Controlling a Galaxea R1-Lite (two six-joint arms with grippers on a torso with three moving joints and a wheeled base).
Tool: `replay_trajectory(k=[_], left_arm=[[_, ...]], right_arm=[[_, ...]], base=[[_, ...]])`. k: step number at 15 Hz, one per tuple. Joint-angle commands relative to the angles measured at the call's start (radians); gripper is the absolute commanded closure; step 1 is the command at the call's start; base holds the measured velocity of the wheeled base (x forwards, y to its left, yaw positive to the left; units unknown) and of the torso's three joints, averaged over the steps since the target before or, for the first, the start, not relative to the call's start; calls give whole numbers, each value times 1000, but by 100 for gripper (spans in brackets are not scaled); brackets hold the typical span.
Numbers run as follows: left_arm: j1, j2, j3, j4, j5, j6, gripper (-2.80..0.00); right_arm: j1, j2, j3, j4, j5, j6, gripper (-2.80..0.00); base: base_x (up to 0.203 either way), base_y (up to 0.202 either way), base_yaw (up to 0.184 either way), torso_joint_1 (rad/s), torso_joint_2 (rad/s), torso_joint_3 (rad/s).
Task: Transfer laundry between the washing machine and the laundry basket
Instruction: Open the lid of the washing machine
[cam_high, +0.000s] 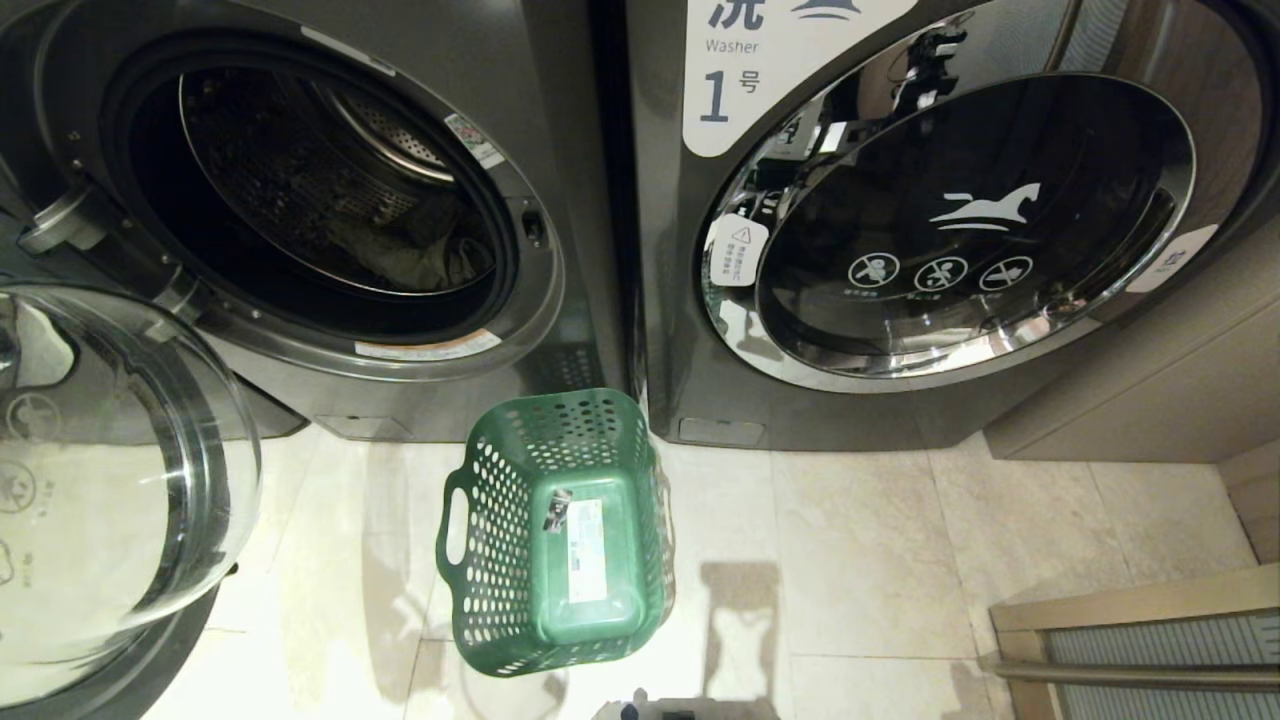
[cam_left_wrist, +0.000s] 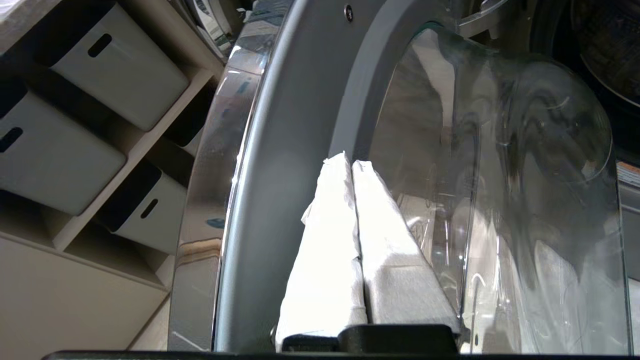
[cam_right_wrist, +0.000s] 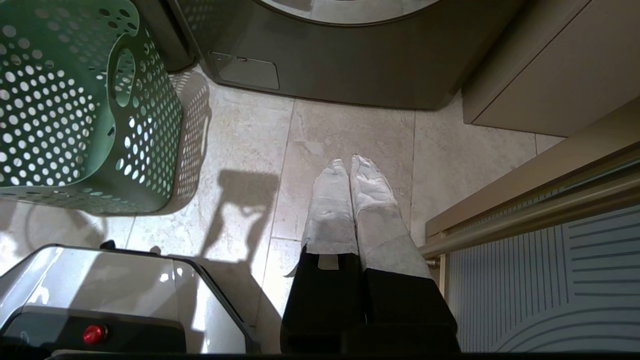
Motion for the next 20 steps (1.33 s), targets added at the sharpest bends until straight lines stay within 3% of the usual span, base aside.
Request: replay_trajectory(k=[1, 5, 11, 17, 20], left_arm=[[49, 20, -9, -6, -20, 1, 0], [193, 81, -26, -12, -124, 0, 0], [278, 147, -25, -61, -158, -19, 0], [292, 133, -10, -65, -159, -65, 0], [235, 61, -5, -61, -159, -77, 0]], right_arm=[[0, 1, 0, 0, 0, -1, 0], [0, 1, 0, 0, 0, -1, 0], [0, 1, 0, 0, 0, -1, 0], [0, 1, 0, 0, 0, -1, 0], [0, 1, 0, 0, 0, -1, 0]], base=[[0, 0, 0, 0, 0, 0], [0, 0, 0, 0, 0, 0], [0, 0, 0, 0, 0, 0], [0, 0, 0, 0, 0, 0], [0, 0, 0, 0, 0, 0]])
